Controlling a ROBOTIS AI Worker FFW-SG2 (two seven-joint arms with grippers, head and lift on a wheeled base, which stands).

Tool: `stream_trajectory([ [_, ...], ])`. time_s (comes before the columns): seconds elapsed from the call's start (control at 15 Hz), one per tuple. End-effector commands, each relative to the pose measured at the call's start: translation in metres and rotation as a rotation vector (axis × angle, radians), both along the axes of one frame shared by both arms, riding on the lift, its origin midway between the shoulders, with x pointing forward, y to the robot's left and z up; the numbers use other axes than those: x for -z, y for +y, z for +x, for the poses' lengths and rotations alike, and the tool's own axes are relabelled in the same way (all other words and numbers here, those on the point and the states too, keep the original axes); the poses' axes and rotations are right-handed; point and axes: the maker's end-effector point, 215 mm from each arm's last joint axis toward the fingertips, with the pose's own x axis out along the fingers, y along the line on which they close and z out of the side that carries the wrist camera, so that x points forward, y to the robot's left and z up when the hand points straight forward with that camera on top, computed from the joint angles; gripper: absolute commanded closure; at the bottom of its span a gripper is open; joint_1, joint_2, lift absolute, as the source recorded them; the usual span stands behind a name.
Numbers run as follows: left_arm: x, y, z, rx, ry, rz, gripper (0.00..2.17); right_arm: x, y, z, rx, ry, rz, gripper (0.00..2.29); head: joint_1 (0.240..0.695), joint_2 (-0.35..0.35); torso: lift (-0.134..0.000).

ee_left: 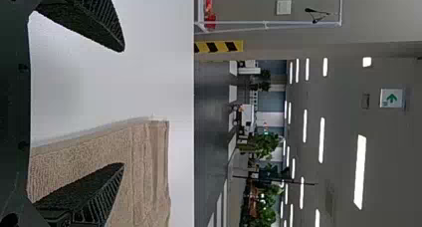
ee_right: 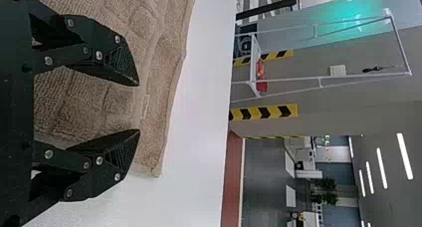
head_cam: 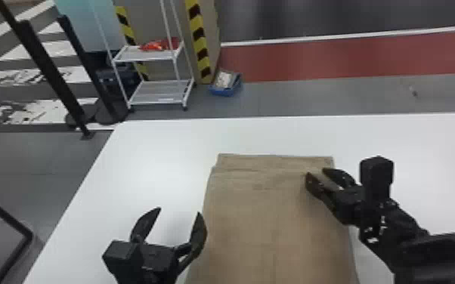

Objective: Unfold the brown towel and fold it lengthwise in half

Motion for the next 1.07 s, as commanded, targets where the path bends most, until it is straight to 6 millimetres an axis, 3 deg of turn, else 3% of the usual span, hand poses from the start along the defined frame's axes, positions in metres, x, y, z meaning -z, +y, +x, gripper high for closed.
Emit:
stream_trajectory([
  [0.0, 0.001, 0.000, 0.000, 0.000, 0.001, -0.001, 0.05, -0.001, 0.002, 0.000, -0.005, -0.004, -0.006, 0.65, 0.695, 0.199, -0.120],
  [0.47, 0.002, 0.002, 0.001, 0.000, 0.003, -0.003, 0.05, 0.006, -0.001, 0.001, -0.002, 0.025, -0.018, 0.65, 0.695, 0.201, -0.120],
  [0.53, 0.002, 0.002, 0.001, 0.000, 0.003, -0.003, 0.05, 0.006, -0.001, 0.001, -0.002, 0.031, -0.019, 0.81, 0.695, 0.201, -0.120],
  [0.93, 0.002, 0.002, 0.000, -0.001, 0.004, -0.001, 0.05, 0.011, 0.002, -0.004, -0.008, 0.043, -0.018, 0.82, 0.695, 0.203, -0.120],
  [1.0, 0.002, 0.002, 0.000, -0.001, 0.004, -0.001, 0.05, 0.010, 0.003, -0.003, -0.008, 0.040, -0.016, 1.00, 0.695, 0.204, -0.120],
])
